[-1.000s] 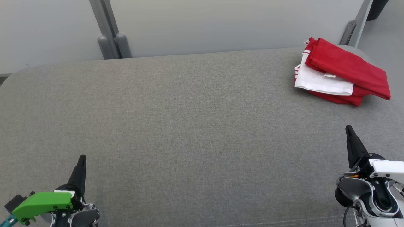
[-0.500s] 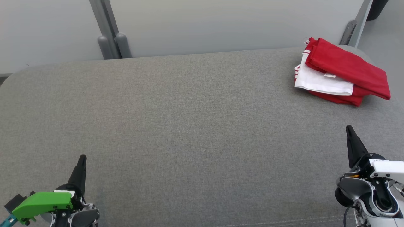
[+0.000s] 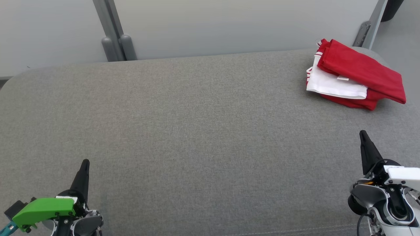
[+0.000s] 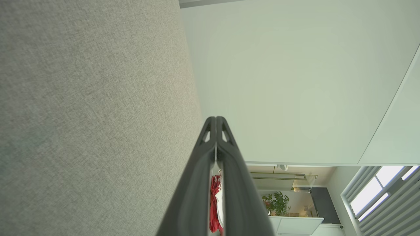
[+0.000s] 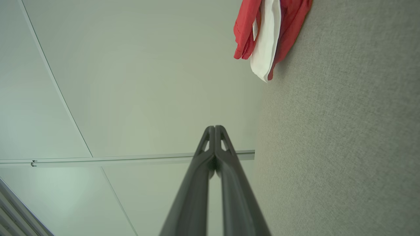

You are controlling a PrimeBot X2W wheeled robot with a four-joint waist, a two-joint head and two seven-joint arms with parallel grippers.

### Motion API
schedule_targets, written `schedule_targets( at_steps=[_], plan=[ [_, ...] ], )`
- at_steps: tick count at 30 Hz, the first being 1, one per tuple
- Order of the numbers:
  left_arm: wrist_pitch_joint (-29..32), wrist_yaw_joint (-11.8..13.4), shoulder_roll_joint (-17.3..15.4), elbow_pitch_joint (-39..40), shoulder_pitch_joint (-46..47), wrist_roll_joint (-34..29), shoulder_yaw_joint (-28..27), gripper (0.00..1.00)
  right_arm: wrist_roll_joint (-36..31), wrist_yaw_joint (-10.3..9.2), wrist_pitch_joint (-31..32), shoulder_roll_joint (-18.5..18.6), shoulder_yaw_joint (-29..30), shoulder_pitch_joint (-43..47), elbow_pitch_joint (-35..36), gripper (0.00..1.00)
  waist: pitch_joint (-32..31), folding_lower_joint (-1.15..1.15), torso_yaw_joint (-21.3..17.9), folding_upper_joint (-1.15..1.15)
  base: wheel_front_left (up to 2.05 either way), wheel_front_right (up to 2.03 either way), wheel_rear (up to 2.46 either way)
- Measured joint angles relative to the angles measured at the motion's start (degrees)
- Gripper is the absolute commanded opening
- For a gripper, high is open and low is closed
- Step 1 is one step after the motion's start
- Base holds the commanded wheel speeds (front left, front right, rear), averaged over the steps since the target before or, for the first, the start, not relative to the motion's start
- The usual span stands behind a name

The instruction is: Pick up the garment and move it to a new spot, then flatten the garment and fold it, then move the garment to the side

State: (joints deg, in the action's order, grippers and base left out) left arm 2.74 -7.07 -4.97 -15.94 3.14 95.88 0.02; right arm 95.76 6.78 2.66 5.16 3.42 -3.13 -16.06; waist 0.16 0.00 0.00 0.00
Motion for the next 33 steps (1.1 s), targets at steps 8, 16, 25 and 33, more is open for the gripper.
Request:
schedule_targets(
  at_steps=[8, 16, 25, 33],
  plan=[
    [0.1, 0.0, 0.0, 0.0, 0.1, 0.0, 0.0, 0.0, 0.0, 0.0, 0.0, -0.1, 0.1, 0.0, 0.0, 0.0, 0.0, 0.0, 0.0, 0.0, 0.0, 0.0, 0.0],
    [0.1, 0.0, 0.0, 0.0, 0.1, -0.1, -0.1, 0.0, -0.1, 0.0, 0.2, -0.1, 0.1, 0.0, 0.0, 0.0, 0.0, 0.0, 0.0, 0.0, 0.0, 0.0, 0.0],
    [0.1, 0.0, 0.0, 0.1, 0.1, -0.1, -0.2, 0.0, -0.1, 0.0, 0.2, -0.2, 0.2, 0.0, 0.0, 0.0, 0.0, 0.0, 0.0, 0.0, 0.0, 0.0, 0.0],
    [0.2, 0.0, 0.1, 0.1, 0.1, -0.1, -0.2, 0.0, -0.1, 0.0, 0.2, -0.2, 0.2, 0.0, 0.1, 0.0, 0.0, 0.0, 0.0, 0.0, 0.0, 0.0, 0.0]
  ],
)
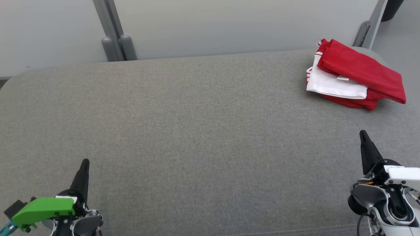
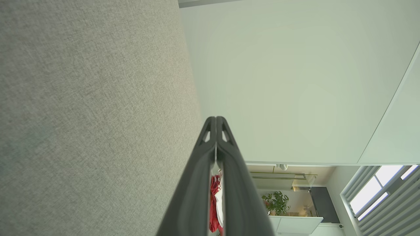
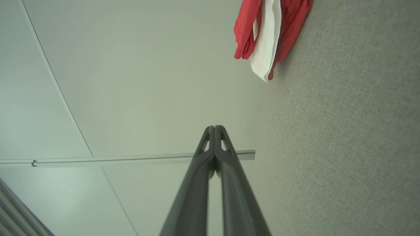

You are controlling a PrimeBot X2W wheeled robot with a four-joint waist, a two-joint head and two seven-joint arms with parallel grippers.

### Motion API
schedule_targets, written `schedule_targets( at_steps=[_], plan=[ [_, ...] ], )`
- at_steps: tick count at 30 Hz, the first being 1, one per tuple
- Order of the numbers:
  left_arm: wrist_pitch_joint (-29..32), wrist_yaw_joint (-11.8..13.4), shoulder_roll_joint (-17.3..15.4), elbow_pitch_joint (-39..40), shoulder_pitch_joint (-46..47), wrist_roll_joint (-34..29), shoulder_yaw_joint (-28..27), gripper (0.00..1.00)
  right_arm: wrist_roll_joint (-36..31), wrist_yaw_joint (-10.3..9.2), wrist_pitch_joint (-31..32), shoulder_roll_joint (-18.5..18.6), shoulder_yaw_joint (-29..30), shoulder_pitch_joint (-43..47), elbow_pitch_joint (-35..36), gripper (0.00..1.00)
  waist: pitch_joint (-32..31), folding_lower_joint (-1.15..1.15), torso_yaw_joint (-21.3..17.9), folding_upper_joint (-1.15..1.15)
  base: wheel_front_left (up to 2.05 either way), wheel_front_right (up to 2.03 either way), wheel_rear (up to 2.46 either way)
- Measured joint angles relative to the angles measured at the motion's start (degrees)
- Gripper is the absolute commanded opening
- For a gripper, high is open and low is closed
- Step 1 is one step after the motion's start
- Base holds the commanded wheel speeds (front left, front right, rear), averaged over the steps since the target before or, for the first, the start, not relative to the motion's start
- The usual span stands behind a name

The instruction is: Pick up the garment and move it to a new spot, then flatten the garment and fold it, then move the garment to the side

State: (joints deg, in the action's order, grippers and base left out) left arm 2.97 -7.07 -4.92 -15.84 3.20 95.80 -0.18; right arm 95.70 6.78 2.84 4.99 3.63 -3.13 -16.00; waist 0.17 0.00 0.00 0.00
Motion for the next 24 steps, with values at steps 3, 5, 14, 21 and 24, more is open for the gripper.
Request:
schedule_targets(
  at_steps=[3, 5, 14, 21, 24],
  plan=[
    [0.0, 0.0, 0.0, 0.0, 0.0, 0.0, 0.0, 0.0, 0.0, 0.01, 0.1, 0.0, 0.0, 0.0, 0.0, 0.0, 0.0, 0.0, 0.0, 0.0, 0.0, 0.0, 0.0],
    [0.0, 0.0, 0.0, 0.0, 0.0, 0.0, 0.0, 0.0, 0.0, 0.01, 0.1, 0.0, 0.0, 0.0, 0.0, 0.0, 0.0, 0.0, 0.0, 0.0, 0.0, 0.0, 0.0],
    [0.0, 0.0, 0.0, 0.0, 0.0, 0.0, -0.1, 0.0, 0.0, 0.01, 0.1, -0.1, 0.1, 0.0, 0.0, 0.0, 0.0, 0.0, 0.0, 0.0, 0.0, 0.0, 0.0],
    [0.0, 0.0, 0.0, 0.1, 0.0, -0.1, -0.1, 0.0, 0.0, 0.01, 0.1, -0.2, 0.1, 0.0, 0.1, 0.0, 0.0, 0.0, 0.0, 0.0, 0.0, 0.0, 0.0],
    [0.0, 0.0, 0.0, 0.1, 0.0, -0.1, -0.2, 0.0, 0.0, 0.01, 0.1, -0.2, 0.1, 0.0, 0.1, 0.0, 0.0, 0.0, 0.0, 0.0, 0.0, 0.0, 0.0]
  ],
)
